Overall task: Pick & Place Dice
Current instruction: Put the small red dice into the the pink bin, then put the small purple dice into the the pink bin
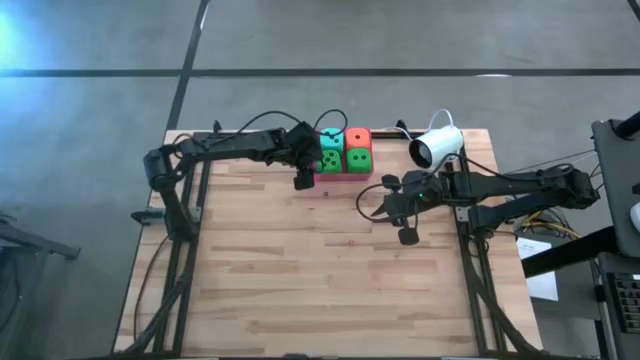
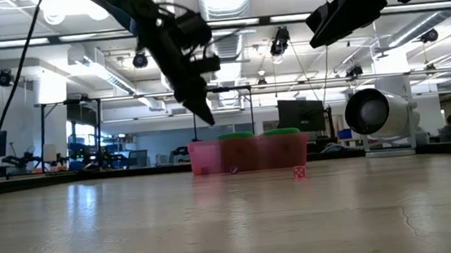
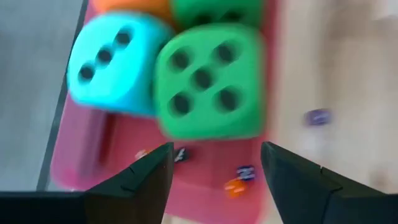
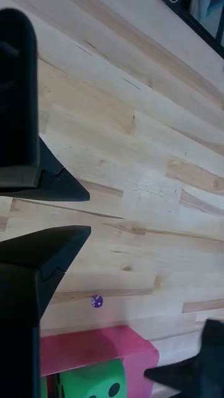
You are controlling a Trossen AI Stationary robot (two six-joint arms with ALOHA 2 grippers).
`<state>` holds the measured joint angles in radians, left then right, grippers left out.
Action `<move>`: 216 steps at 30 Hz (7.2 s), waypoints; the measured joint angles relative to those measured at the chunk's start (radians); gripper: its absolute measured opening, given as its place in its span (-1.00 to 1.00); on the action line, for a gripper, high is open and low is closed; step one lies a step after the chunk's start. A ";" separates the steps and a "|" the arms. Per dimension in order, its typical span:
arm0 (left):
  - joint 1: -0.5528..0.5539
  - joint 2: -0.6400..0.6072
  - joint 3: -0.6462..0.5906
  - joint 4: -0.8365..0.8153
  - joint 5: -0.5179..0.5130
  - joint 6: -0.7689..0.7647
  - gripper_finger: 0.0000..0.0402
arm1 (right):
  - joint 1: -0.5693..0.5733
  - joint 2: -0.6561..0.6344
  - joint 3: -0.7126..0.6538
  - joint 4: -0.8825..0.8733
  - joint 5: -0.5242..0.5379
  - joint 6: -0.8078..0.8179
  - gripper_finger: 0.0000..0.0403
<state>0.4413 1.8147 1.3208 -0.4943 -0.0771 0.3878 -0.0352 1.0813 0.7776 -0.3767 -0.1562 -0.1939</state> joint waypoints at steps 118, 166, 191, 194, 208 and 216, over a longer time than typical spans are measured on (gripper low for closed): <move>-0.010 -0.090 -0.236 0.201 -0.176 -0.223 -0.74 | 0.000 -0.053 -0.002 -0.029 0.000 -0.015 -0.69; 0.002 -0.089 -0.249 0.221 -0.151 -0.281 0.27 | 0.000 -0.053 -0.003 -0.030 0.000 -0.017 -0.69; 0.005 -0.089 -0.249 0.152 -0.159 -0.283 0.28 | 0.000 -0.050 -0.003 -0.030 0.000 -0.017 -0.69; 0.005 -0.091 -0.236 0.149 -0.159 -0.258 0.24 | 0.000 -0.050 -0.003 -0.030 0.000 -0.018 -0.69; -0.158 -0.109 -0.183 0.210 0.138 -0.178 0.06 | 0.000 -0.050 -0.003 -0.028 0.000 -0.023 -0.69; -0.246 -0.016 -0.182 0.290 0.138 -0.174 -0.02 | 0.000 -0.050 -0.003 -0.028 0.000 -0.023 -0.69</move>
<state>0.1956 1.7990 1.1385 -0.2039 0.0610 0.2134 -0.0351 1.0317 0.7750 -0.4049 -0.1566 -0.2173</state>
